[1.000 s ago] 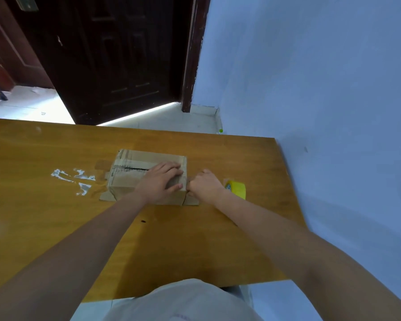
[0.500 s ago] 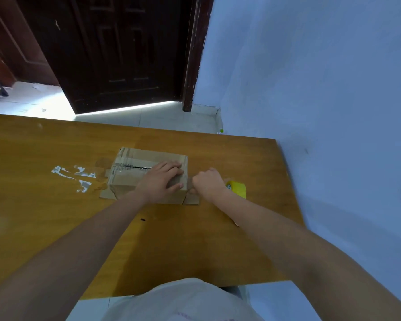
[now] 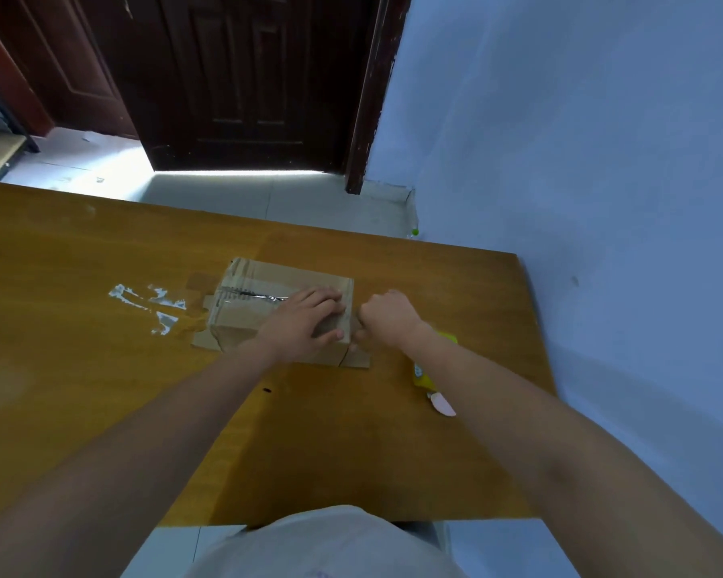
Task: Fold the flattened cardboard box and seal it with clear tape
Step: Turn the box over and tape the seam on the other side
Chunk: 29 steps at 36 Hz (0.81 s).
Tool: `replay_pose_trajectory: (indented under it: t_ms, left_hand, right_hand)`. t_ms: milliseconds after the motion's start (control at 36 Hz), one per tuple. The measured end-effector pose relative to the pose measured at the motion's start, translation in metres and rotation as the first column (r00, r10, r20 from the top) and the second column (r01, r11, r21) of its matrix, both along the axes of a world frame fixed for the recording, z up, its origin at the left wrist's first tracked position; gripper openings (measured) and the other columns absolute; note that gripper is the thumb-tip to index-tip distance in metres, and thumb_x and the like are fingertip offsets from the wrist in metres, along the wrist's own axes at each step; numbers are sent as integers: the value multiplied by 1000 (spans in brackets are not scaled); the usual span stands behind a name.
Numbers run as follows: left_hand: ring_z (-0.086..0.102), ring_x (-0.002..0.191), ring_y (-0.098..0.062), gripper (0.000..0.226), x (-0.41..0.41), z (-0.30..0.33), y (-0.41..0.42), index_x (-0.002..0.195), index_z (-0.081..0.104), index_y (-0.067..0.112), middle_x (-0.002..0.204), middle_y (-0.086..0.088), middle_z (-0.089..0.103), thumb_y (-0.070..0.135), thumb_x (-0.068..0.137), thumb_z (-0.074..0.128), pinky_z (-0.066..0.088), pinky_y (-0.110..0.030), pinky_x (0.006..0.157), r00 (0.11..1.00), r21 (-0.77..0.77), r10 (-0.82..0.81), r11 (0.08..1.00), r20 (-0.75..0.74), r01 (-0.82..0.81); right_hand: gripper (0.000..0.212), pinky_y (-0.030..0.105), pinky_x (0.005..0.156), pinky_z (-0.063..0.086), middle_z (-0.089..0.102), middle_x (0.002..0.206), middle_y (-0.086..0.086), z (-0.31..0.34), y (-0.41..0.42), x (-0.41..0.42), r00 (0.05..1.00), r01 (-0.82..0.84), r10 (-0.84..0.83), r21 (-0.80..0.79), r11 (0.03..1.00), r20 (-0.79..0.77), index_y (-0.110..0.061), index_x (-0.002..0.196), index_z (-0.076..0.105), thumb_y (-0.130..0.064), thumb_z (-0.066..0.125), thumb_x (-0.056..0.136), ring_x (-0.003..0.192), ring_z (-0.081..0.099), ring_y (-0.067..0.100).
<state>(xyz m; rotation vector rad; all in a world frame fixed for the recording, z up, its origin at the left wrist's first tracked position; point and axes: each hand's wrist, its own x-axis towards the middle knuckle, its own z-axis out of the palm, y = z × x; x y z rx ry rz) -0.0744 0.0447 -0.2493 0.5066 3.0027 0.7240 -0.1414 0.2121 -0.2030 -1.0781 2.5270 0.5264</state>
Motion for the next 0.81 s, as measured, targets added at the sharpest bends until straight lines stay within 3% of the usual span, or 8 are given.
replay_pose_trajectory:
  t_ms: [139,250,333,417,528,694,806]
  left_hand:
    - [35,132,-20,73,1,0,0,125,57,13,140,-3,47,62,80,28,27,-33,107,1000,35,6,999,12,-7]
    - [30,135,-18,55,1,0,2,130,53,15,144,-1,42,52,90,45,24,-32,109,1000,26,12,1000,2,-12]
    - [26,137,-15,48,0,0,2,133,49,19,147,3,37,45,93,50,21,-31,110,1000,-4,19,1000,14,-18]
    - [26,137,-15,47,-1,1,3,132,50,18,146,3,39,44,93,50,23,-32,110,1000,7,9,1000,20,-10]
    - [27,137,-17,47,-1,4,2,132,51,17,145,1,40,43,93,51,24,-33,110,1000,19,4,1000,29,-5]
    - [29,137,-17,49,2,4,1,131,52,16,144,1,41,46,92,50,28,-34,108,999,33,3,999,39,-4]
    - [31,135,-17,53,3,8,1,130,52,16,144,1,42,51,90,47,32,-38,108,999,31,-2,1000,33,0]
  right_hand:
    - [36,30,63,42,47,67,-3,-9,-1,-13,1000,-3,3,-5,1000,20,-16,76,56,-51,61,83,73,60,21]
    - [37,30,63,42,45,61,-5,-14,1,-18,997,46,-43,-49,998,61,-18,71,57,-53,61,80,71,58,21]
    - [41,38,86,41,59,75,-2,-20,3,-20,990,105,-100,-49,993,99,-18,80,65,-58,57,81,84,60,21]
    - [42,42,94,36,65,86,1,-26,7,-20,986,139,-133,-52,989,104,-19,87,68,-58,53,83,90,60,20]
    - [43,40,93,35,67,89,2,-26,11,-20,990,133,-127,-85,987,68,-17,91,68,-57,52,84,90,60,21]
    - [25,35,86,37,68,103,7,-23,22,-24,983,177,-183,-172,969,-22,-15,101,65,-27,44,97,100,61,27]
    - [28,34,77,44,63,116,10,-10,26,-35,925,376,-363,-400,836,111,-13,116,60,-23,42,96,104,58,28]
